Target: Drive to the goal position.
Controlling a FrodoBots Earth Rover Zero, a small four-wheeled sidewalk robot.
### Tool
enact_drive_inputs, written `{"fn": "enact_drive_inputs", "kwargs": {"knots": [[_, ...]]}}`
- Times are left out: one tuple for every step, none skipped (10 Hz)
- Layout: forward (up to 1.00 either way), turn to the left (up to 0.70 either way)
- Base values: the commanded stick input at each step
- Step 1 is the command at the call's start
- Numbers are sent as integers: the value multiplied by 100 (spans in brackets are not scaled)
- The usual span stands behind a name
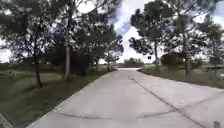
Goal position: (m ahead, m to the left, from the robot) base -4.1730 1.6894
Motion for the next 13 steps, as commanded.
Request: {"fn": "enact_drive_inputs", "kwargs": {"knots": [[100, 0], [100, -9], [100, -27], [100, -27], [100, -23], [100, -8], [74, -32], [0, -45], [0, -45], [0, -45], [0, -45], [0, -45], [0, -45]]}}
